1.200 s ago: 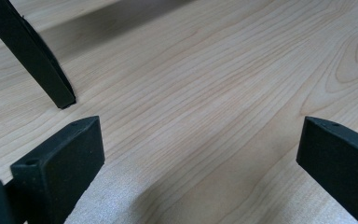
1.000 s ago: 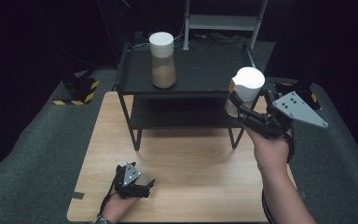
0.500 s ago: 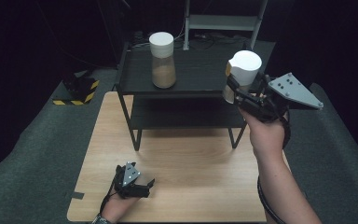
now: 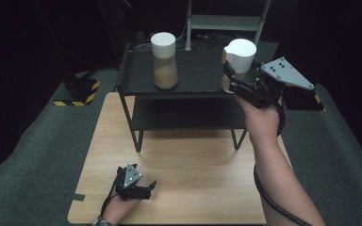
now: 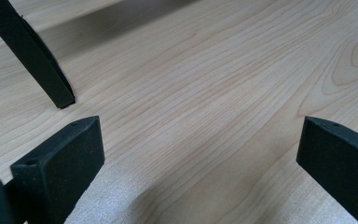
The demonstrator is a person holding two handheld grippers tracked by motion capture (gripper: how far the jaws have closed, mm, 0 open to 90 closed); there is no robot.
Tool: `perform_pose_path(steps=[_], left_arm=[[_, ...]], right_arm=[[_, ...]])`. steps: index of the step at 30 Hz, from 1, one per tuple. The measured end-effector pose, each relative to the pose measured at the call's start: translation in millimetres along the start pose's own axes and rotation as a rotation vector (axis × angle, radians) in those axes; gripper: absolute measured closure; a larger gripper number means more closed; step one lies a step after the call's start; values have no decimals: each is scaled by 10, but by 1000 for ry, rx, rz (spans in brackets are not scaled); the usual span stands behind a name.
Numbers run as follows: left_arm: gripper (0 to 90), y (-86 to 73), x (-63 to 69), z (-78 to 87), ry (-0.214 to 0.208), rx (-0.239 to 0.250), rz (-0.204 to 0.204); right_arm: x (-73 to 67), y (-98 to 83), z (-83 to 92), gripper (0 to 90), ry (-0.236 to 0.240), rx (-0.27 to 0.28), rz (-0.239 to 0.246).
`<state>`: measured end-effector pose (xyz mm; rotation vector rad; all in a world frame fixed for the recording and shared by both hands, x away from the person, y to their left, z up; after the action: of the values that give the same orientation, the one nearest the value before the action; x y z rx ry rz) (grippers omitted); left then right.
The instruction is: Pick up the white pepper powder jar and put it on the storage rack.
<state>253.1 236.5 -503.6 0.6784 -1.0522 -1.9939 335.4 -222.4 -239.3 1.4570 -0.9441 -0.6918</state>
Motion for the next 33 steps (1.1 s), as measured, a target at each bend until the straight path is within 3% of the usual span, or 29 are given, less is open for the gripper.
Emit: perform_pose_path(steps=[19,33], left_arm=[[11,-3,-7,3,-4,2,2],[10,-8,-19,6,-10,6,6]], right_arm=[[39,-40,-344,301,-2,-32,-29],[17,-52,-456,301,9,-50,-49]])
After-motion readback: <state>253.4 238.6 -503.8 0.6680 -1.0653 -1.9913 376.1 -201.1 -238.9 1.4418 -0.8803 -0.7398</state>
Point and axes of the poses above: each handheld gripper's, and its own axes: z roughly backward along the jaws, y roughly out of its top, x roughly to its right, the point moved 5 cm from there along -z, roughly forward along the jaws, and after that the axes turned 1 degree about z, right-handed, at the moved point
